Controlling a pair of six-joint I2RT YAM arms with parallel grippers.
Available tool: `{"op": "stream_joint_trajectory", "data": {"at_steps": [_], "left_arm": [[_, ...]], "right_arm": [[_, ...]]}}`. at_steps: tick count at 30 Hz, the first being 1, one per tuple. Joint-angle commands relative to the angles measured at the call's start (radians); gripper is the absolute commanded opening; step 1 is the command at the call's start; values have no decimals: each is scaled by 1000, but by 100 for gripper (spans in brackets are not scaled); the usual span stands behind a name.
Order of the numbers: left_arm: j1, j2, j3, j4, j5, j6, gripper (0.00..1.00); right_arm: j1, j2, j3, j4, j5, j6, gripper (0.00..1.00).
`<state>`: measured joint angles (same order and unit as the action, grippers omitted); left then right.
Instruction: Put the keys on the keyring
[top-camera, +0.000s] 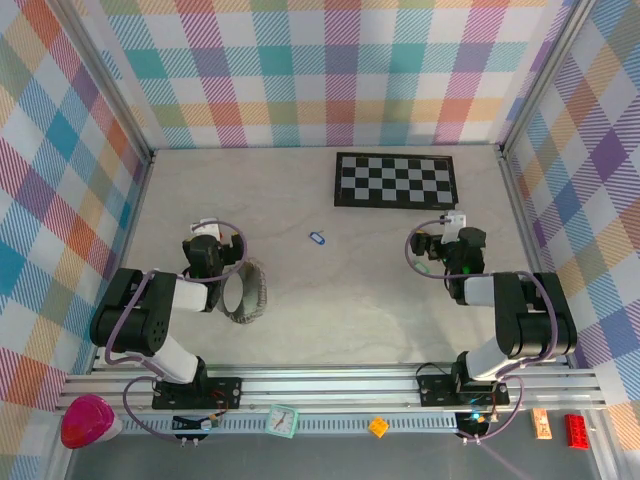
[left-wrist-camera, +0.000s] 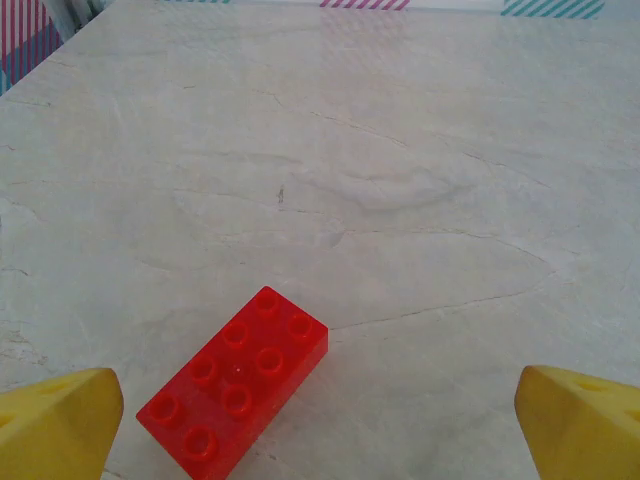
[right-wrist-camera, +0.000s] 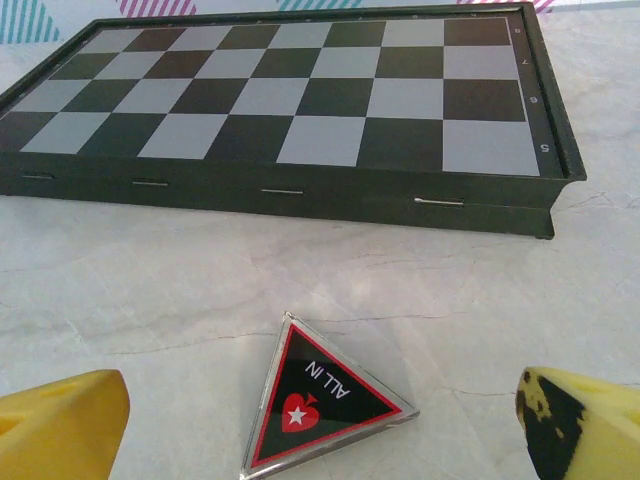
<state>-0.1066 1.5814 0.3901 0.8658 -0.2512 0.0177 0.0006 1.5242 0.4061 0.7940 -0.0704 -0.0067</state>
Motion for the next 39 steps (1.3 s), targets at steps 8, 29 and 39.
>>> {"op": "stream_joint_trajectory", "data": {"at_steps": [8,29,39], "left_arm": [[12,-5,12,12,9,-7,100],[12,-8,7,19,17,-4,100],[7,-248,49,-232,34,6,100]], "right_arm": [[-7,9,19,7,6,14,99],[-7,9,18,8,5,14,99],[-5,-160,116,-330,5,39,96]]}}
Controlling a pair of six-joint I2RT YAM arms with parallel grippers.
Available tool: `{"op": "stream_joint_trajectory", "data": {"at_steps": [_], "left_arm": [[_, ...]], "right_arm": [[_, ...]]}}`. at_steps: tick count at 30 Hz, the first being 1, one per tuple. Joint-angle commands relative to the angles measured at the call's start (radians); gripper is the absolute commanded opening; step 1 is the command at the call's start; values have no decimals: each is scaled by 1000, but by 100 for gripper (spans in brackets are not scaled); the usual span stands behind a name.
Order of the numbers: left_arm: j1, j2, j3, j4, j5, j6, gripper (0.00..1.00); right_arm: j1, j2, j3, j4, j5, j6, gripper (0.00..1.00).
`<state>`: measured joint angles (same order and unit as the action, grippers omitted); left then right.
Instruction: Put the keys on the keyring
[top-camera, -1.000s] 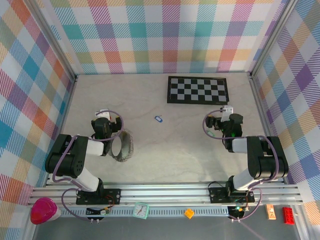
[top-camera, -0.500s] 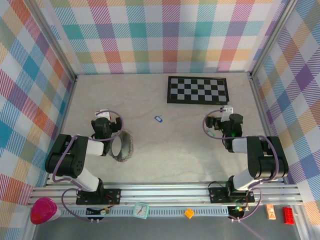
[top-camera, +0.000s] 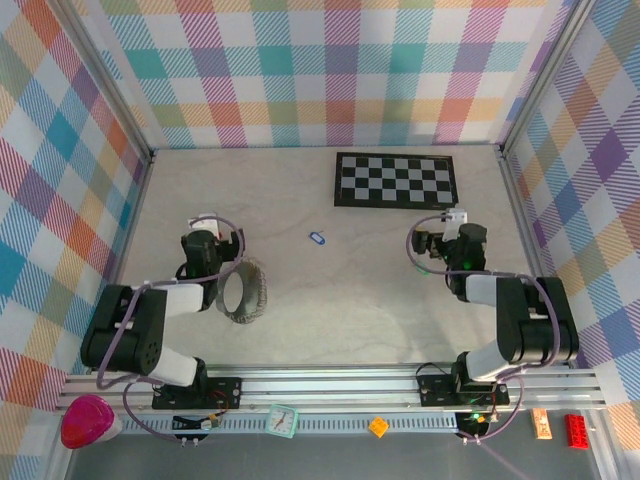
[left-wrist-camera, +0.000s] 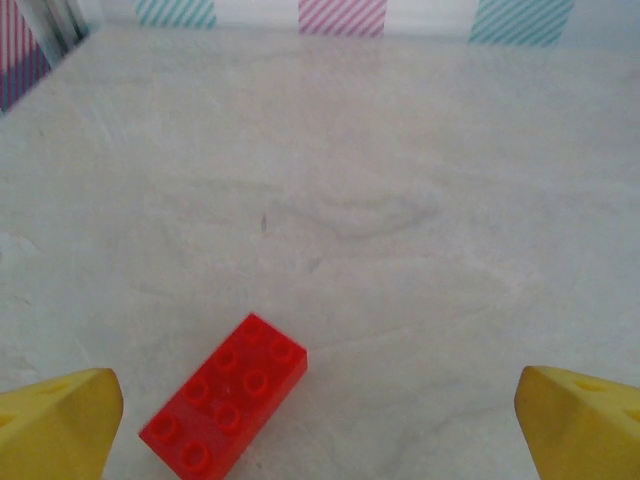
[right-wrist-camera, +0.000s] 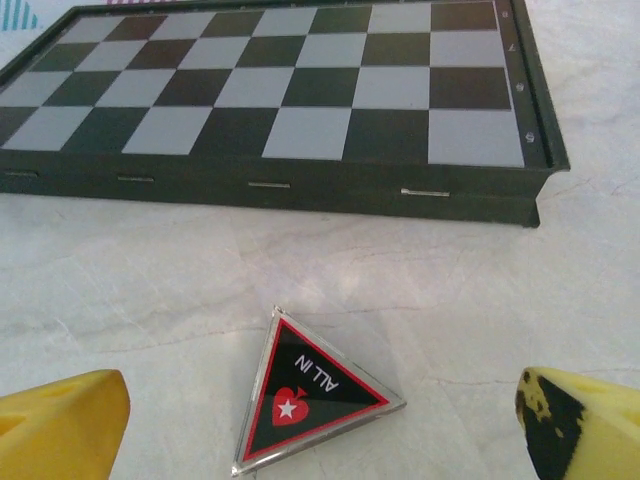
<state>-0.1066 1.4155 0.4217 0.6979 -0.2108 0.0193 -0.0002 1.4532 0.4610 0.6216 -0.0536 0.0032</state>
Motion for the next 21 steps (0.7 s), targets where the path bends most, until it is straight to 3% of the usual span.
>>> {"op": "stream_joint_trajectory", "data": {"at_steps": [1,6,10,17,21], "left_arm": [[7,-117,14,-77,-22,-8,100],[7,-306,84,-384,-61,-142,100],[7,-389,150,-656,-23,-274,100],[7,-470,220,-1061,45,-450,100],[6,-489,269,-1297,74,-536,99]], "right_arm": [[-4,-117,74,-201,-24,49,95],[16,-231,153,-477,-113,253,88],[82,-286,178,-605,-137,388,83],[380,-269,241,-760,-111,475,76],[485,-206,294,-797,-113,508,73]]}}
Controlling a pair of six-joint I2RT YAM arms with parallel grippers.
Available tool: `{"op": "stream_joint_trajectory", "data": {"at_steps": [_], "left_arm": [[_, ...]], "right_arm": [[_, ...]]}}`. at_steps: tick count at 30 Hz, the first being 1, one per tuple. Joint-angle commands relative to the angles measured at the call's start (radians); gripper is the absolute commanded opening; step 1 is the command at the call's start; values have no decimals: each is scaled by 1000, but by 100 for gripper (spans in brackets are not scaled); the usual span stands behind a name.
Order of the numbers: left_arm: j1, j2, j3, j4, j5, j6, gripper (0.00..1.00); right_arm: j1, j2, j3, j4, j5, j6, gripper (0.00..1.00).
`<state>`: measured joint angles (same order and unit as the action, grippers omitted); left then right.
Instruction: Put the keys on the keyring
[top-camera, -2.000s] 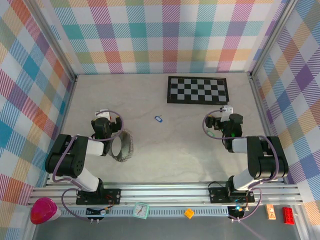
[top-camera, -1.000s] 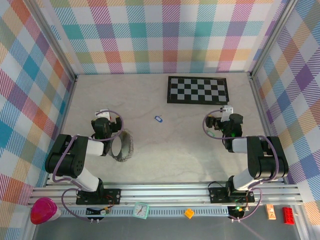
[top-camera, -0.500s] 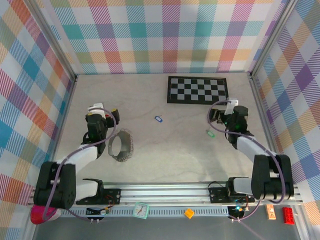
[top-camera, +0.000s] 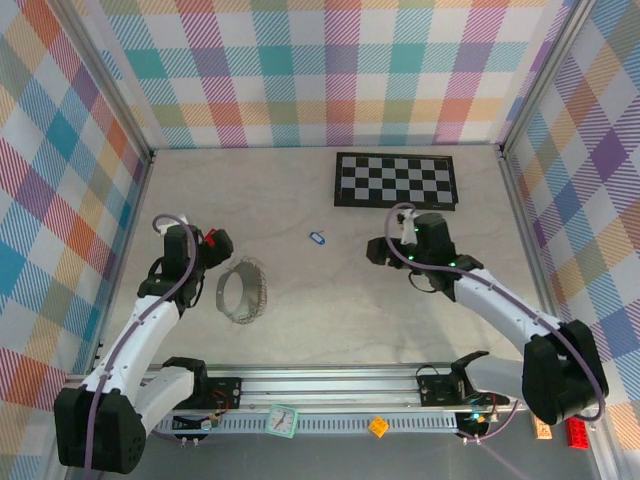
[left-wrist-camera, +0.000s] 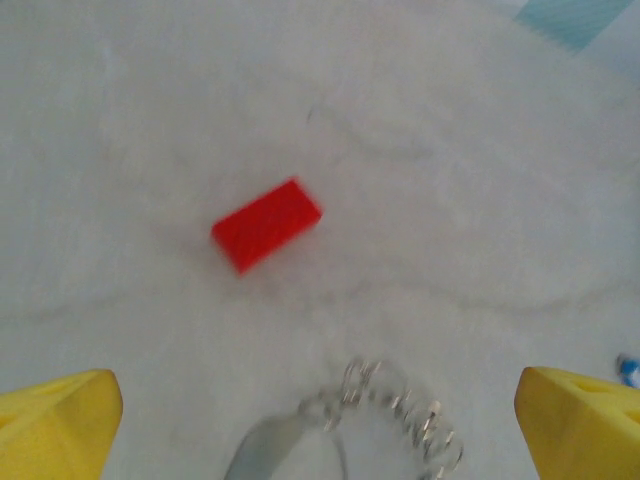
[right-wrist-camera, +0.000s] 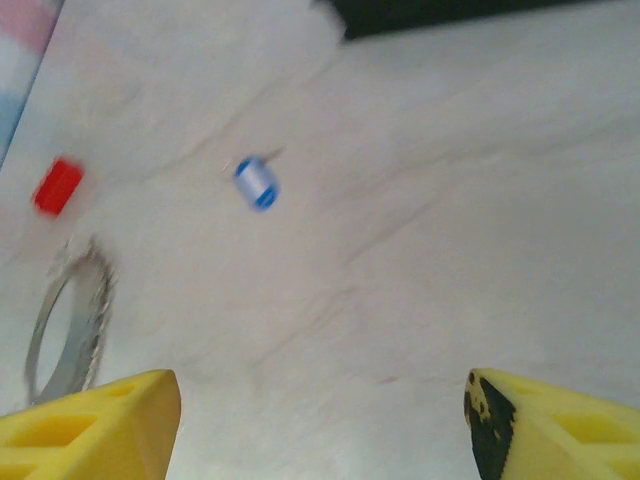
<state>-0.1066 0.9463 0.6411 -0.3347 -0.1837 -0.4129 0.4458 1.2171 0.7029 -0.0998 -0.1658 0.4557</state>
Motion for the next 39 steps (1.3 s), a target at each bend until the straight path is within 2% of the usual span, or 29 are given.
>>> {"op": "stream_joint_trajectory", "data": {"at_steps": [1,4,7,9,11,13,16,19,26,39], "left_arm": [[6,-20,61,-324,65,-130,97],[-9,-33,60,-432,138,-177,92],[-48,-81,47,-514,161,-216,88],[-83,-120,39,-574,135,-258,85],[-167,-154,30,-593,99,-319,81],[-225,-153,20,-615,88,-379,78],[-302,-125,2,-672,15,-451,77],[-338,-90,-22,-646,0,-475,73],[-371,97,-24,-521,-4,-442,56],[-381,306,-23,-403,3,-408,38]], "right_arm": [[56,47,65,-82,4,60,73],[73,82,90,-82,15,77,71],[74,104,108,-82,24,80,70],[74,115,113,-88,31,74,70],[74,123,114,-86,35,73,69],[75,135,117,-84,34,73,69],[74,156,126,-83,21,73,68],[74,178,133,-74,4,71,65],[74,204,144,-70,-11,68,62],[74,177,125,-83,11,74,62]]}}
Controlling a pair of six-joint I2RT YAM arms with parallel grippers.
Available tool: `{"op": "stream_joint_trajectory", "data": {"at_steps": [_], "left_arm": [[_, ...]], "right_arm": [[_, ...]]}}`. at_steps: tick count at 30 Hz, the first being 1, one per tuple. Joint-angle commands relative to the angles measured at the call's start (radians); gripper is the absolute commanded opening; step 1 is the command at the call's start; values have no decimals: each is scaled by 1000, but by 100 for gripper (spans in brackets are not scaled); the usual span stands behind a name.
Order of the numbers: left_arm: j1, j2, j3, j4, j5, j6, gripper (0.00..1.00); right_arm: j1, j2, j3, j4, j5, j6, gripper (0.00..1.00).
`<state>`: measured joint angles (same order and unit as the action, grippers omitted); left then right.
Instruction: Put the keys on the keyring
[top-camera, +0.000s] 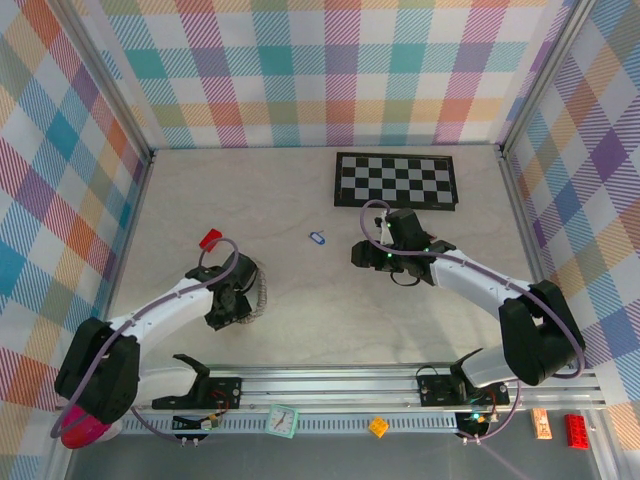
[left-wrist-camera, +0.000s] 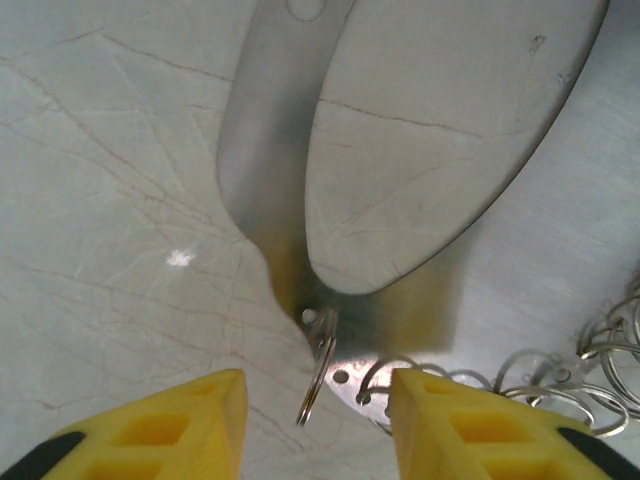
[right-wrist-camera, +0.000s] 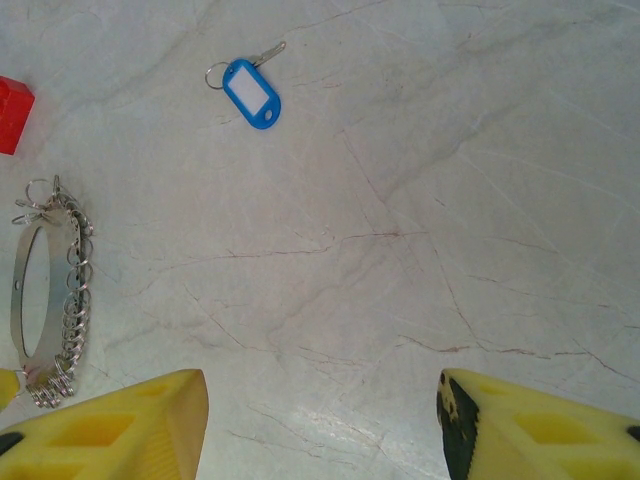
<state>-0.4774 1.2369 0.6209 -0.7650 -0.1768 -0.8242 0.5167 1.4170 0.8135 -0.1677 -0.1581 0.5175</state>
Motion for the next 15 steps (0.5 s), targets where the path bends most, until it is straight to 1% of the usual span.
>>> {"op": "stream_joint_trajectory", "data": {"at_steps": [1,3,11,15], "left_arm": [[-11,21,-7,35,-2,2,37],[-11,24,-13,39,-1,-3,35],[-11,9,-21,28,-16,-7,24],[-11,7,-24,23,-26,-17,20]], "right_arm": [[3,-24,13,-16,3,12,62],[3,-27,13,-18,5,13,62],[3,-31,6,-17,3,19,61],[3,-33,7,-17,2,20,61]]}}
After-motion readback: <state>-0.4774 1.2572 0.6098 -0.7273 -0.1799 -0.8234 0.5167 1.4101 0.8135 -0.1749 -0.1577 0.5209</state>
